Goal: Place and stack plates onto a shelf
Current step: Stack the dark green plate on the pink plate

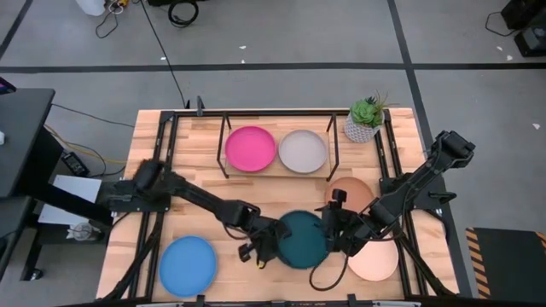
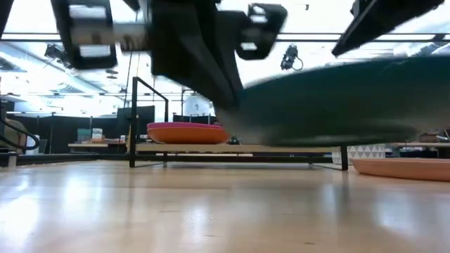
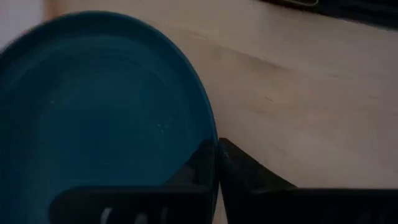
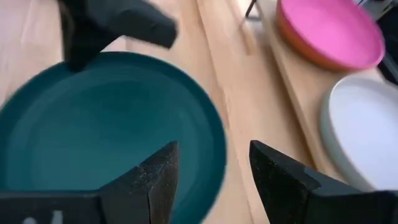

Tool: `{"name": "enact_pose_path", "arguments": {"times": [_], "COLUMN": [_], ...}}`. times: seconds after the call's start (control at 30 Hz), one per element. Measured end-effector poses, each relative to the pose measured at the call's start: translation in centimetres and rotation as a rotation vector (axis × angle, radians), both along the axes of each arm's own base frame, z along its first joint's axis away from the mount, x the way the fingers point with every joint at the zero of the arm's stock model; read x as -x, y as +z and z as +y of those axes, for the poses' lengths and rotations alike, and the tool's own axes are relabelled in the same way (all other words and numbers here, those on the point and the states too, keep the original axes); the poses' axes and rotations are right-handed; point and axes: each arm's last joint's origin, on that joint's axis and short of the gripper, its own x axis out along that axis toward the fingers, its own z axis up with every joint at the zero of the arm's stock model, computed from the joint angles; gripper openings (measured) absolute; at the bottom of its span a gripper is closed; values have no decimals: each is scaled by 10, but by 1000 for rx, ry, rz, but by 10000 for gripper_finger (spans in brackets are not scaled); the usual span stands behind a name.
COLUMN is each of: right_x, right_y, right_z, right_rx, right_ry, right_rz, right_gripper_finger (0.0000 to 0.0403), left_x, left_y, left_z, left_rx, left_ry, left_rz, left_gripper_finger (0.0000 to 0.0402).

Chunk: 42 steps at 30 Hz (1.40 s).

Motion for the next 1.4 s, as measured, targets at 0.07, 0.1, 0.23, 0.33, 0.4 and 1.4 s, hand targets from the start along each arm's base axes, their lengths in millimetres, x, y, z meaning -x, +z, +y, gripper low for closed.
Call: {"name": "enact_pose_path", "arguments": {"times": [0.07,0.1,0.23,0.33,0.4,1.4], "right_x": [0,0,2,3,4,4], "right_y": [4,5,5,6,6,6], "right_z": [2,3,5,5,4,2], "right_rx": [11,19,45,81,106,147], "right_ry": [-1,-1,0,-8,-12,-28], "right_rz": [-20,-24,-34,-46,-54,-63], "right_gripper_finger": [202,202,202,202,202,202], "left_x": [8,12,28,34,36,47], "left_y": [15,22,48,59,64,65], "left_z": [4,6,19,40,58,216], "left_rx": [-16,-27,-103,-151,-161,71], "left_ry": [52,78,202,311,369,1252], "left_rz": [27,30,36,67,99,323], "left_gripper_finger": [14,14,14,14,13,19]}}
